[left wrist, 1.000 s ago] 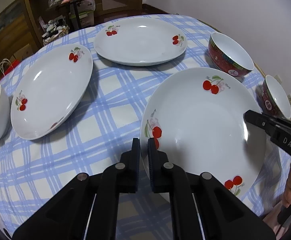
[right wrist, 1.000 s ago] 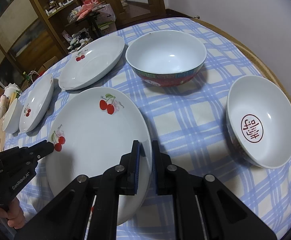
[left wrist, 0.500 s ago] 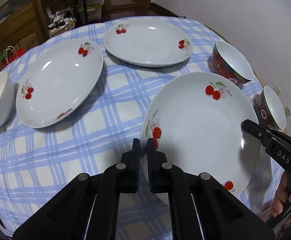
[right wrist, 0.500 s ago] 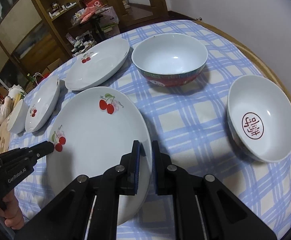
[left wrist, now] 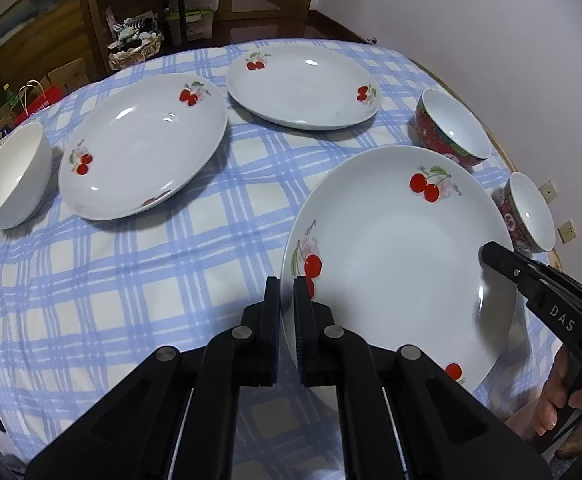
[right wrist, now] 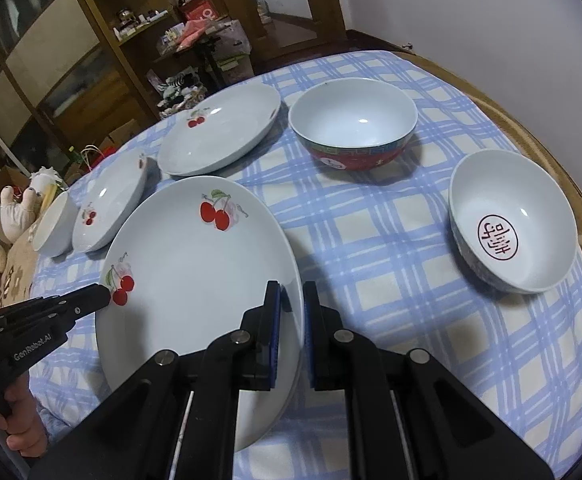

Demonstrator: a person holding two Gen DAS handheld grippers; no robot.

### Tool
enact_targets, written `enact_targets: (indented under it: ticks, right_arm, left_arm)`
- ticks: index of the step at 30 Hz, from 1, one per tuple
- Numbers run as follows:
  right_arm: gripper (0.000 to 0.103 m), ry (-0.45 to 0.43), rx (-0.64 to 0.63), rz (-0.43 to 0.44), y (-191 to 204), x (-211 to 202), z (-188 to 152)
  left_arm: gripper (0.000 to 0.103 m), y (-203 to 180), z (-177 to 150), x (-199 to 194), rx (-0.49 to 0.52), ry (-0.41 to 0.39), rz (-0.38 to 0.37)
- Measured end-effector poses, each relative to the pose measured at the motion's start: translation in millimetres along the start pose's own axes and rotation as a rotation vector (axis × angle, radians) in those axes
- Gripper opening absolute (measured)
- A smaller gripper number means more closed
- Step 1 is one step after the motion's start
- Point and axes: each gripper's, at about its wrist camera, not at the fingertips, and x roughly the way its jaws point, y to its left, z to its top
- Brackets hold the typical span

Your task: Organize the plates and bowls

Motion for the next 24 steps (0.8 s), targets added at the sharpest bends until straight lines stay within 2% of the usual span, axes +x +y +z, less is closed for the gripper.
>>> enact_targets:
  ticks: [9,24]
  right_arm:
    - [0.012,-0.021,-0.027,0.034,14.4,-14.4,-8.2]
    - [0.012,0.074,-0.037,0.016,17.9,20.0,-10.0]
  left_arm:
    - [0.006,10.5,-8.3,-18.6,-0.045,-0.014,0.010]
    - [0.007,20.7,-9.3,11.5,-0.064,0.067,0.056]
